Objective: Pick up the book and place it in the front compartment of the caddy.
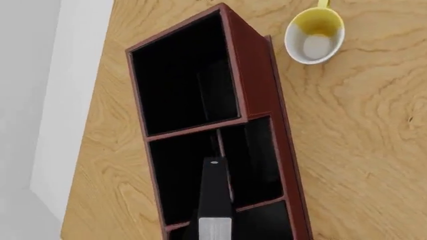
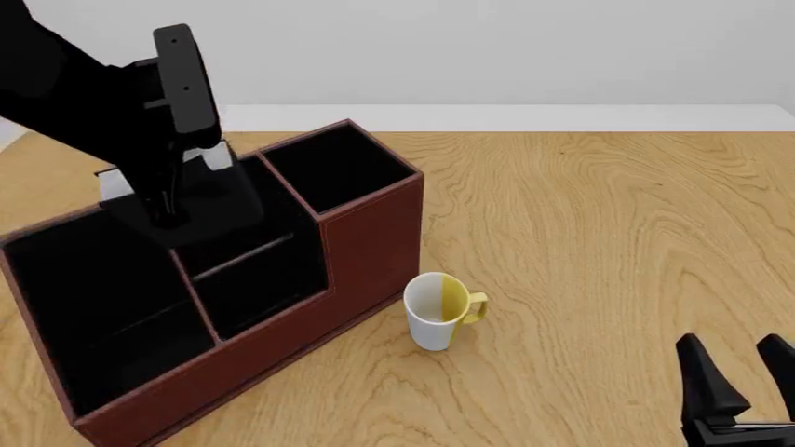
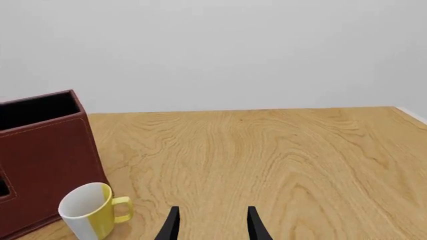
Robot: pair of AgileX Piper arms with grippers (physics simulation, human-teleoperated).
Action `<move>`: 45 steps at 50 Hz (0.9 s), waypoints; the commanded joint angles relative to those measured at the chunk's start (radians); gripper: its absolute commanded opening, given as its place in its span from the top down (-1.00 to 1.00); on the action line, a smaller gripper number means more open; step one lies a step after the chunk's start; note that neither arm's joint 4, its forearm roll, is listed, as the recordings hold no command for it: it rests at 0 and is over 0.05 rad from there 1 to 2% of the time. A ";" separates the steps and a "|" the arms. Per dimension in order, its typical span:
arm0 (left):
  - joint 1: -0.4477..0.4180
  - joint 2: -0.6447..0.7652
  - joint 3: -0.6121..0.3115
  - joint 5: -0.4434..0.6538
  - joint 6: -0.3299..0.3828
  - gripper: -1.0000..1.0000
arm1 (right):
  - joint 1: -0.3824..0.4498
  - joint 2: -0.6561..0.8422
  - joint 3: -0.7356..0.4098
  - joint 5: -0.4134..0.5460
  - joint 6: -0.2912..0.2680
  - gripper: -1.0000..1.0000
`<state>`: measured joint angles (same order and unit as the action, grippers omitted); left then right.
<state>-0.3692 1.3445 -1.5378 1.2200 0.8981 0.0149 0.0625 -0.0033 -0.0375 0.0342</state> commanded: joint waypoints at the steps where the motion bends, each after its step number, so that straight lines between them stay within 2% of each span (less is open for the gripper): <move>1: 0.067 0.038 -0.108 0.000 0.115 1.00 | 0.000 0.003 0.000 -0.003 -0.001 -1.00; 7: 0.045 0.062 -0.164 0.000 0.102 1.00 | -0.001 0.001 0.001 -0.001 -0.001 -1.00; 10: 0.049 0.060 -0.129 0.000 0.121 1.00 | -0.001 0.007 0.002 -0.007 0.000 -1.00; 21: 0.055 0.100 -0.199 0.000 0.103 1.00 | -0.002 0.010 0.001 -0.007 0.003 -1.00; 22: 0.067 0.103 -0.195 0.000 0.113 1.00 | -0.002 0.011 0.001 -0.008 0.003 -1.00; 23: 0.104 0.100 -0.151 0.000 0.154 1.00 | -0.004 0.013 0.001 -0.009 0.005 -1.00; 25: 0.123 0.106 -0.157 0.000 0.160 1.00 | -0.004 0.016 0.002 -0.011 0.005 -1.00; 28: 0.111 0.113 -0.184 0.000 0.140 1.00 | -0.004 0.017 0.001 -0.013 0.005 -1.00; 39: 0.117 0.129 -0.203 0.000 0.156 1.00 | -0.004 0.016 0.002 -0.013 0.004 -1.00; 42: 0.095 0.136 -0.216 0.000 0.131 1.00 | -0.005 0.015 0.002 -0.012 0.003 -1.00; 45: 0.100 0.146 -0.222 0.000 0.141 1.00 | -0.005 0.018 0.001 -0.015 0.003 -1.00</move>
<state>-0.2684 1.4736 -1.7309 1.2200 1.0197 0.0109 0.0786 -0.0019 -0.0502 0.0378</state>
